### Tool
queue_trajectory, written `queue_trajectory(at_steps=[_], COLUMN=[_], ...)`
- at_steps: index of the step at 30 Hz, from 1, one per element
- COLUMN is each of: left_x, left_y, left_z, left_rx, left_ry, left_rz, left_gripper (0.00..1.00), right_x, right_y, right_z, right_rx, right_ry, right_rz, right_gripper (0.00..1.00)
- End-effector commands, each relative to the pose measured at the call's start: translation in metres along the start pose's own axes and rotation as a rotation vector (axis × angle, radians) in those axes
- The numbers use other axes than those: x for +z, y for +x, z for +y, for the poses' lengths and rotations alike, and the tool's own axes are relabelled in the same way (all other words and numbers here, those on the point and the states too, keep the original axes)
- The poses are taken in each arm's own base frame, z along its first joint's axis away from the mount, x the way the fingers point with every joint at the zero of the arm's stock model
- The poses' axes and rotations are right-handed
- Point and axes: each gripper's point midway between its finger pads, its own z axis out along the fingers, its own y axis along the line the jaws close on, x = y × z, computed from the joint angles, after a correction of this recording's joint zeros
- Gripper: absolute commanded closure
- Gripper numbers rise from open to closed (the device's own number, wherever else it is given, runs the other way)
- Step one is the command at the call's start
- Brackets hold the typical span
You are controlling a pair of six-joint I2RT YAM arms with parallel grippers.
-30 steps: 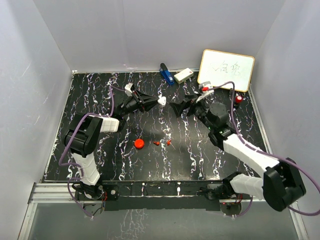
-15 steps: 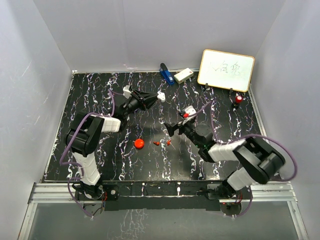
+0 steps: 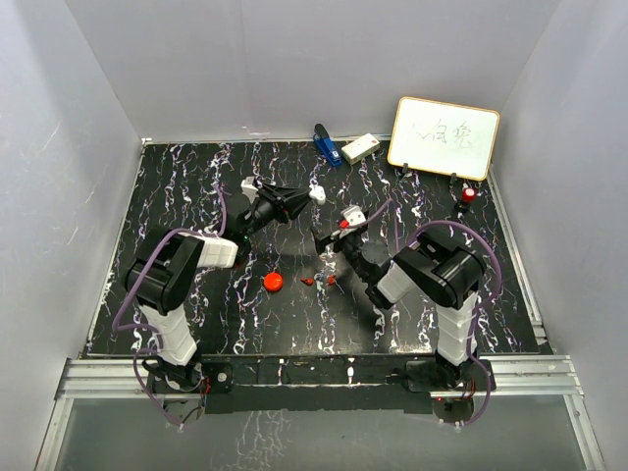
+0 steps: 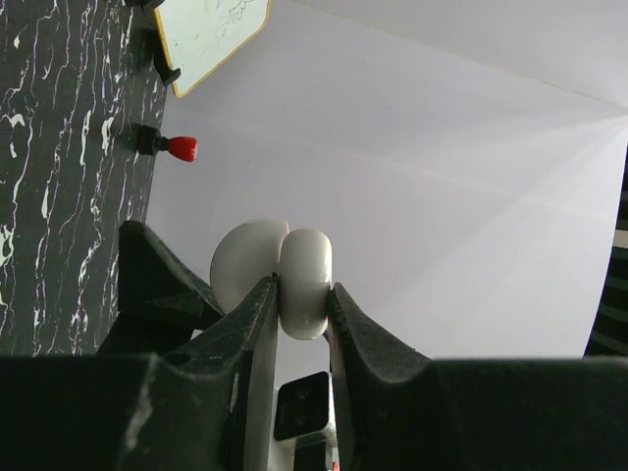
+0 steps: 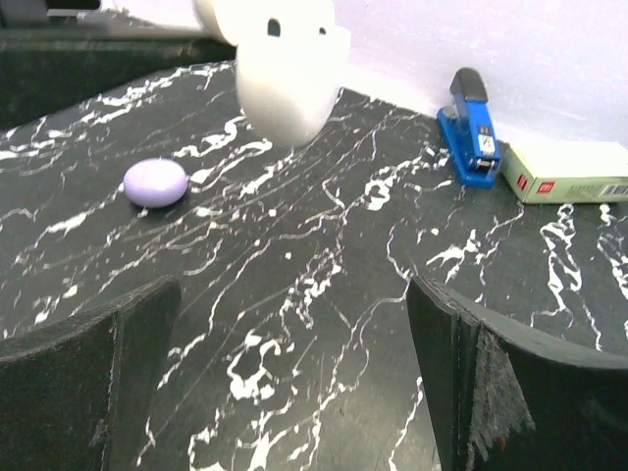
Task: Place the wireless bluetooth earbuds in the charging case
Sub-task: Close the charging case, then place the charging case at the center of the board.
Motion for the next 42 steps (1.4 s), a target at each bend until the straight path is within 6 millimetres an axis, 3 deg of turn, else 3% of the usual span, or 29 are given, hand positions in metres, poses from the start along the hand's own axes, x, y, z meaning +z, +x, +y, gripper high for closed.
queue_trajectory(at_steps=[1,13,24,34,38,42], left_x=[-0.009,-0.016,-0.023,-0.026,-0.027,-0.030], left_y=[0.008,0.006,0.008,0.010,0.009,-0.006], left_z=[-0.030,-0.013,-0.007,-0.003,-0.002,-0.004], left_rx=[0.014,-0.007,-0.014,-0.017,-0.019,-0.019], left_ry=[0.070,0.041,0.047,0.038,0.038,0.046], left_rz=[-0.004,-0.022,-0.019,-0.015,-0.020,-0.040], left_gripper=[1.00,1.00,1.00,1.00,1.00,1.00], right_x=[0.013,0.032,0.038,0.031,0.027,0.005], right_y=[-0.102,-0.113,-0.118,-0.120,-0.120,-0.114], right_z=[-0.015,-0.019,-0.036,-0.063,-0.063,-0.070], right_rx=[0.030,0.020,0.007,-0.003,-0.009,0.000], right_ry=[0.090,0.125,0.180,0.236,0.222,0.251], right_rz=[-0.388,-0.434,-0.449,-0.446,-0.441,-0.402], right_gripper=[0.02,0.02,0.02,0.02,0.02,0.02])
